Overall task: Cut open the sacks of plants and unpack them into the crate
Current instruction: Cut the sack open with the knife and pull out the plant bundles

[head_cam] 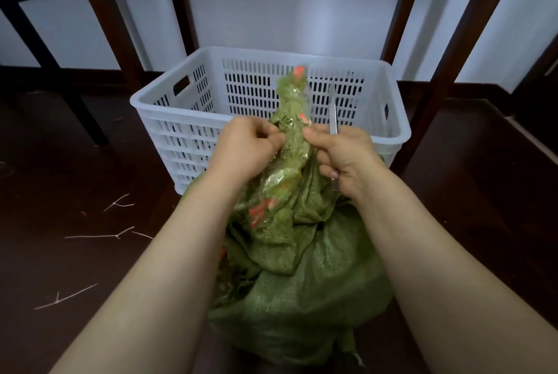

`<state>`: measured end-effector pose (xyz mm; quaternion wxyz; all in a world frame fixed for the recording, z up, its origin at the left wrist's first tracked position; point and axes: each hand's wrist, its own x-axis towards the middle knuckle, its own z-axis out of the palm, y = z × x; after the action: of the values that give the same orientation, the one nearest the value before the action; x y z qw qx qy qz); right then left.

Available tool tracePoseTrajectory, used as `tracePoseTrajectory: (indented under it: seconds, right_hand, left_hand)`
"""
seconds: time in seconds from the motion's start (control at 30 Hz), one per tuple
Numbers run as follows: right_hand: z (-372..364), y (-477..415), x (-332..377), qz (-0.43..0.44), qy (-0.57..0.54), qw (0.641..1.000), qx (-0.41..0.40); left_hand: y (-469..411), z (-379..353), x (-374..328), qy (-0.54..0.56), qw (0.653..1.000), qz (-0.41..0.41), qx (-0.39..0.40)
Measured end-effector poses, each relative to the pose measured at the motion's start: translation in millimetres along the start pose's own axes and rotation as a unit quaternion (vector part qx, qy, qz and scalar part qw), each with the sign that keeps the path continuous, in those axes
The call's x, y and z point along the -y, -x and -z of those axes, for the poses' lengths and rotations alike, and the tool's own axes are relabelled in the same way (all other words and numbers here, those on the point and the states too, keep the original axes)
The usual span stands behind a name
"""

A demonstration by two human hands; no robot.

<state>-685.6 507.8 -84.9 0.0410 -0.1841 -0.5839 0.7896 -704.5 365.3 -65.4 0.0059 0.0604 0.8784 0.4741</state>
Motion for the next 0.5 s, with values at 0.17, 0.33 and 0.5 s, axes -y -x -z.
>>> tracePoseTrajectory:
  seconds: [0.17, 0.33, 0.5]
  right_hand:
    - [-0.4, 4.4, 7.2, 0.017, -0.022, 0.997, 0.070]
    - [0.0, 4.5, 10.3, 0.012, -0.034, 0.997, 0.061]
    - [-3.9, 3.9, 1.8, -0.020, -0.035, 0.998, 0.041]
  left_hand:
    - [3.8, 0.5, -6.6, 0.088, 0.994, 0.044, 0.041]
    - [-1.7, 3.9, -4.4, 0.254, 0.967, 0.035, 0.000]
    - [0.4, 3.0, -3.3, 0.269, 0.963, 0.025, 0.027]
